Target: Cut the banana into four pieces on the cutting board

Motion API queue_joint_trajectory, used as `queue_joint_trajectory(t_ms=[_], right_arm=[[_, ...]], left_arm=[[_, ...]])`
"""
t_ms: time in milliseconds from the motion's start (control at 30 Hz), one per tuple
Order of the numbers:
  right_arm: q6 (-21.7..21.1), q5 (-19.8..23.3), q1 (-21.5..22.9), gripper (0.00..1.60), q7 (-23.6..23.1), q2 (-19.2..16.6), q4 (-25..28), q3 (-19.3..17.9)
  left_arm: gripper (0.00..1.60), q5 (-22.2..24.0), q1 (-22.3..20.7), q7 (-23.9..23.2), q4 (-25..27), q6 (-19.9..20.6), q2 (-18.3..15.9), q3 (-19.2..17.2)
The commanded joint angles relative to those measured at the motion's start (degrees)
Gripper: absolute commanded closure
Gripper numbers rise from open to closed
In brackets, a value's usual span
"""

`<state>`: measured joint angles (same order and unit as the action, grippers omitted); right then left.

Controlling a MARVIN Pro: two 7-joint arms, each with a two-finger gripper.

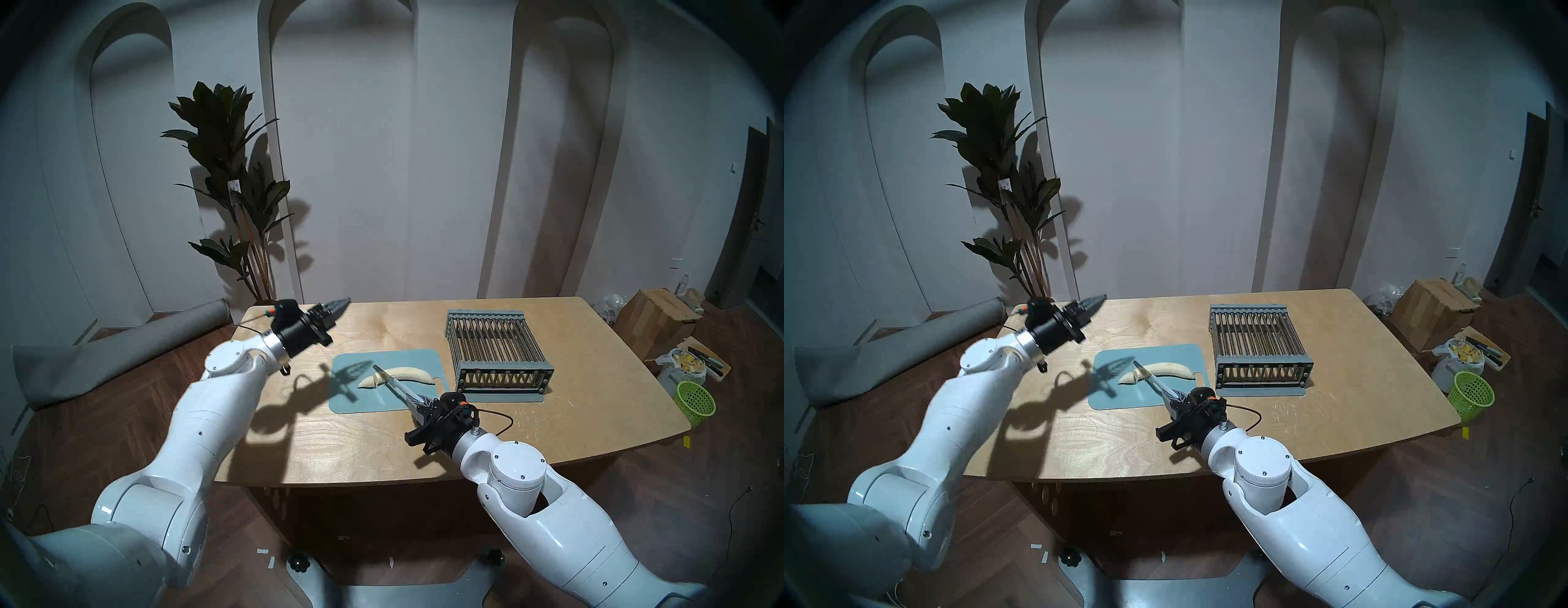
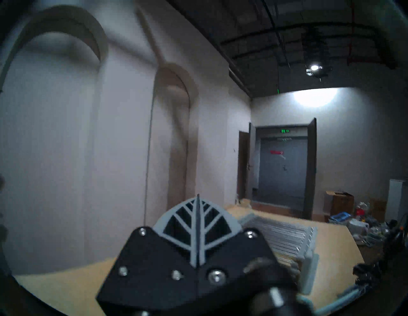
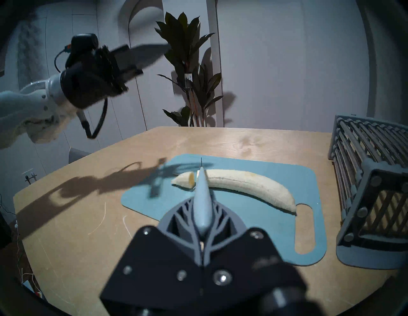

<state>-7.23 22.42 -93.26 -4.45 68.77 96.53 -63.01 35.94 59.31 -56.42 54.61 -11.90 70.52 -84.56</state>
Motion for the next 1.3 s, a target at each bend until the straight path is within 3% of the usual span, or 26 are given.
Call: queue_joint_trajectory(t_ms=[0, 67, 100, 233, 400, 567, 733, 867, 1267], right_arm=[[-0.1, 2.8, 1.4, 1.6, -1.0, 1.9, 2.9, -0.9], [0.1, 4.2, 1.8, 1.6, -1.4, 2.7, 3.2, -1.2], [1.4, 2.2, 2.4, 1.6, -1.0, 2.1, 3.5, -0.6], [1.0, 3.1, 2.5, 1.6, -0.7, 2.4, 4.3, -1.1], [1.4, 2.8, 1.6, 1.6, 0.0, 1.4, 5.6, -2.3], [2.0, 2.4, -0.7, 1.6, 0.7, 0.1, 6.6, -3.0], [1.9, 2.1, -1.7, 1.6, 1.0, -0.7, 7.0, -3.0], [2.2, 2.0, -2.4, 1.6, 1.0, -1.1, 6.8, -3.0], [3.3, 1.9, -3.4, 1.6, 1.4, -1.4, 5.1, -3.4]], left_arm=[[1.6, 7.3, 4.6, -3.1, 6.5, 1.0, -1.1, -5.5], [1.6, 8.3, 7.0, -3.8, 8.8, 2.4, -0.7, -5.2], [1.6, 8.7, 6.9, -4.2, 8.0, 3.1, -0.2, -4.8], [1.6, 9.9, 9.7, -4.1, 10.4, 4.7, 0.5, -4.7], [1.6, 8.1, 13.3, -3.8, 14.8, 5.9, 0.5, -2.7], [1.6, 6.2, 17.0, 1.0, 19.9, 7.1, 1.4, -1.3], [1.6, 2.7, 15.9, 4.0, 21.8, 7.6, 1.6, 1.2], [1.6, -1.4, 12.4, 5.5, 22.1, 8.3, 2.1, 4.7], [1.6, -10.2, 6.4, 9.8, 24.9, 12.6, 6.6, 13.6]])
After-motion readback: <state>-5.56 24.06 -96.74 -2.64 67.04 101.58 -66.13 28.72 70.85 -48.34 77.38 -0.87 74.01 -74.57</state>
